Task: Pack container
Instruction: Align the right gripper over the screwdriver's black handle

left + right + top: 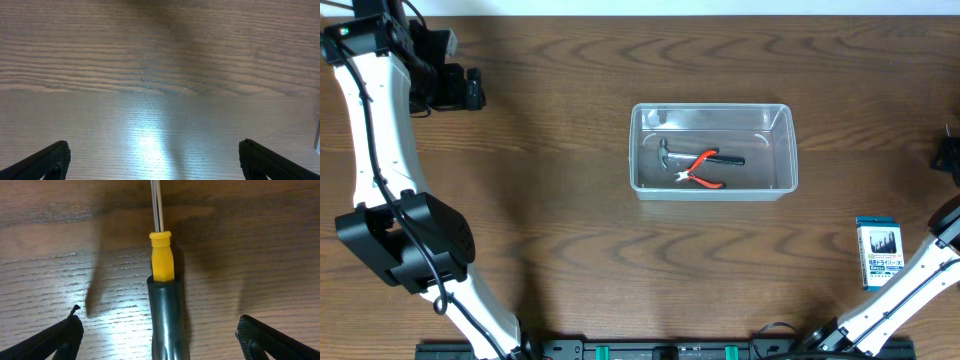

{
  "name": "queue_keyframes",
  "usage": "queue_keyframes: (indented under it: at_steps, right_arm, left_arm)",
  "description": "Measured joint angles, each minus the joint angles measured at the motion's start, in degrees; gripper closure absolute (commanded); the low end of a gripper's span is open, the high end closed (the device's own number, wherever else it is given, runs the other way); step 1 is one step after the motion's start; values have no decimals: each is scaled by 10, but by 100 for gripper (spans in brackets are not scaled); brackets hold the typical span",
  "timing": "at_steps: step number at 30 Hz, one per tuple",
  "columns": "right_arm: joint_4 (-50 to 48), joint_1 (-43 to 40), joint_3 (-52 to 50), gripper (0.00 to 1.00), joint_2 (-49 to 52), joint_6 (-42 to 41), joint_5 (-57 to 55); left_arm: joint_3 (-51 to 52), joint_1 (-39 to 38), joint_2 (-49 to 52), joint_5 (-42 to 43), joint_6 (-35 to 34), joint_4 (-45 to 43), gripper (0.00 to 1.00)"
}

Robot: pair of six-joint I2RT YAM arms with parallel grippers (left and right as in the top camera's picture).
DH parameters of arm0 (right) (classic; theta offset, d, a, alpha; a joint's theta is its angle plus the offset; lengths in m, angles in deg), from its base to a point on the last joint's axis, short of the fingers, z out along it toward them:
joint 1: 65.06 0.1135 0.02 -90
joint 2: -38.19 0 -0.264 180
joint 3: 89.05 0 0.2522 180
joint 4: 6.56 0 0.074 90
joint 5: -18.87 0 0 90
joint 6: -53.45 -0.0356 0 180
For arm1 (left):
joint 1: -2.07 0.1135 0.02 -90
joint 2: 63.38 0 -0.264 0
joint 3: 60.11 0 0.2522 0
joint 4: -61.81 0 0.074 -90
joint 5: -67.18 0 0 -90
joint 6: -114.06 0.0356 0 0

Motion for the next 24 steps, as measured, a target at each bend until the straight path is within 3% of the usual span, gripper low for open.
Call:
queue_keyframes:
  at_steps: [24]
  right_arm:
    - [0,0,0,2,0,0,0]
  left_arm:
    - [0,0,0,0,0,0,2]
